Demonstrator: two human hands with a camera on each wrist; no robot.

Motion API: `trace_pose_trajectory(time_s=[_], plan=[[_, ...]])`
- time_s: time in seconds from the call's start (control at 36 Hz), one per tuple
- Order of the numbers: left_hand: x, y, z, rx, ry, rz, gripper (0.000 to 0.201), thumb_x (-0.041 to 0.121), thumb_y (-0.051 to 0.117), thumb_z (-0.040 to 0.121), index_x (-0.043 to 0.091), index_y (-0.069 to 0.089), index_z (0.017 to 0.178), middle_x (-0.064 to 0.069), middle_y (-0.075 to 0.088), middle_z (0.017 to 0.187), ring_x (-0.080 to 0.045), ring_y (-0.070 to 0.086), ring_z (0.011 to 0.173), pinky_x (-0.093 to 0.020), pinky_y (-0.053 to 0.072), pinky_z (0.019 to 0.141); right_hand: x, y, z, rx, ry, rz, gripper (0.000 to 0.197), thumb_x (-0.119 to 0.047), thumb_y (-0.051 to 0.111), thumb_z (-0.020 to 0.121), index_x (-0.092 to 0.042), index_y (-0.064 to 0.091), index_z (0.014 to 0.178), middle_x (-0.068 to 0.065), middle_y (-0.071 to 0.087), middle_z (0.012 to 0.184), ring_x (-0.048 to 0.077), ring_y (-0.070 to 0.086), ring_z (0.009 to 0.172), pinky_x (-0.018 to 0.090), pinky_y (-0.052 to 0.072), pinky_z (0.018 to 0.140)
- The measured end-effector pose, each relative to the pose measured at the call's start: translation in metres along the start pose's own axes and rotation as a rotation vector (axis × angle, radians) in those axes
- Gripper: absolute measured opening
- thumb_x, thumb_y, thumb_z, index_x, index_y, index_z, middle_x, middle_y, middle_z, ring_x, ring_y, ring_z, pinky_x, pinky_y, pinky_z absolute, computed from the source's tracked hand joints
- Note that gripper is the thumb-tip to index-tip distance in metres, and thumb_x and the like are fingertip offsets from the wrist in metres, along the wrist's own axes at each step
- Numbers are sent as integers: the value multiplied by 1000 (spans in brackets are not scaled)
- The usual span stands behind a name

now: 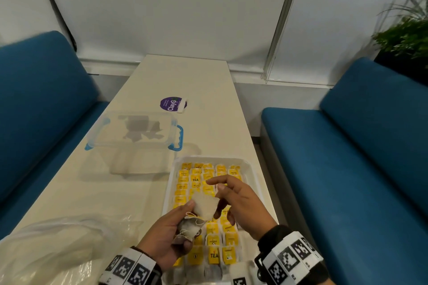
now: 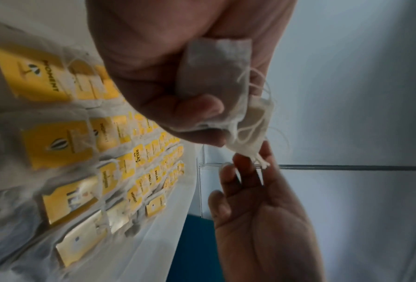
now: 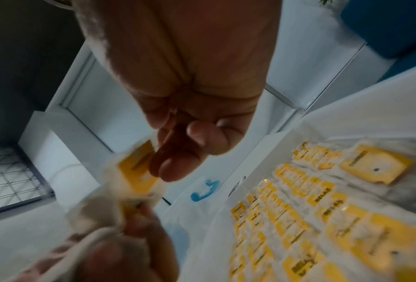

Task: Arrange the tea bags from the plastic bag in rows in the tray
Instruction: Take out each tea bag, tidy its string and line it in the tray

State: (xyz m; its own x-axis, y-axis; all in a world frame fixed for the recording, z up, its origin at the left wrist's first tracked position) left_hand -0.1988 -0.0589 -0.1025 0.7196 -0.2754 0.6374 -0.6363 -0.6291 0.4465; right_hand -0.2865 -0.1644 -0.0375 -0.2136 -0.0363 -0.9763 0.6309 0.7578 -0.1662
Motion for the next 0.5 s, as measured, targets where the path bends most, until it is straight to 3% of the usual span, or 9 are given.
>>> trace_pose_trajectory(time_s=[0.08, 0.14, 0.19, 0.28, 0.39, 0.44, 0.5], plan=[[-3, 1, -2, -13, -45, -24, 23, 32, 68, 64, 11, 59, 70, -8, 57, 53, -14, 47, 35, -13, 32, 29, 2, -6, -3, -8, -29, -62, 35, 0, 49, 92, -30, 64, 102, -1, 58, 79, 9, 59, 64, 13, 40, 49], [-6, 4, -4, -21, -76, -32, 22, 30, 69, 62, 11, 60, 65, -9, 58, 53, -14, 47, 33, -13, 32, 28, 2, -5, -6, -28, -74, -151, 41, 4, 60, 85, -36, 65, 98, -6, 60, 92, -1, 54, 70, 11, 45, 62], [-9, 6, -6, -21, -94, -29, 22, 30, 69, 63, 10, 60, 65, -10, 57, 54, -16, 48, 33, -13, 31, 26, -1, -1, -10, -37, -125, -178, 37, 3, 70, 77, -31, 68, 91, -8, 59, 95, -4, 52, 75, 10, 45, 68], [-12, 10, -7, -28, -97, -5, 24, 31, 68, 63, 11, 59, 73, -9, 54, 59, -16, 48, 34, -13, 32, 26, -1, 4, -16, -43, -163, -141, 29, 6, 73, 71, -21, 73, 81, -8, 59, 93, -4, 55, 83, 10, 43, 69], [-10, 10, -10, -21, -76, 28, 25, 35, 69, 64, 12, 60, 71, -8, 55, 57, -16, 48, 36, -14, 32, 26, 10, -4, -18, 57, -163, -98, 29, -3, 76, 73, -31, 72, 69, -5, 64, 92, -1, 59, 88, 11, 42, 70], [-7, 8, -12, -9, -46, 65, 30, 36, 70, 62, 10, 59, 72, -7, 56, 56, -15, 47, 36, -13, 33, 28, 12, -10, -21, 105, -154, -20, 16, -6, 72, 78, -22, 73, 74, -1, 68, 93, 9, 63, 90, 15, 43, 68], [-4, 5, -15, 6, 10, 135, 33, 37, 69, 61, 9, 59, 75, -6, 58, 54, -12, 43, 35, -12, 32, 30, 13, -14, -25, 122, -115, 125, 7, -5, 63, 85, -7, 70, 86, 7, 73, 93, 19, 65, 86, 15, 39, 56]])
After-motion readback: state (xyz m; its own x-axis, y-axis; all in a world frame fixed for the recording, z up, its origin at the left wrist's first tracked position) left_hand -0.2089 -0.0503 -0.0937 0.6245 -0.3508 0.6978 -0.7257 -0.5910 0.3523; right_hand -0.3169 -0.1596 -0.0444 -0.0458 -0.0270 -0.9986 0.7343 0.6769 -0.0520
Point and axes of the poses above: each hand's wrist, its own z-axis towards the middle knuckle, its own y-axis out of the palm, x = y × z, the point moved 7 cm from there along z, towards the middle knuckle
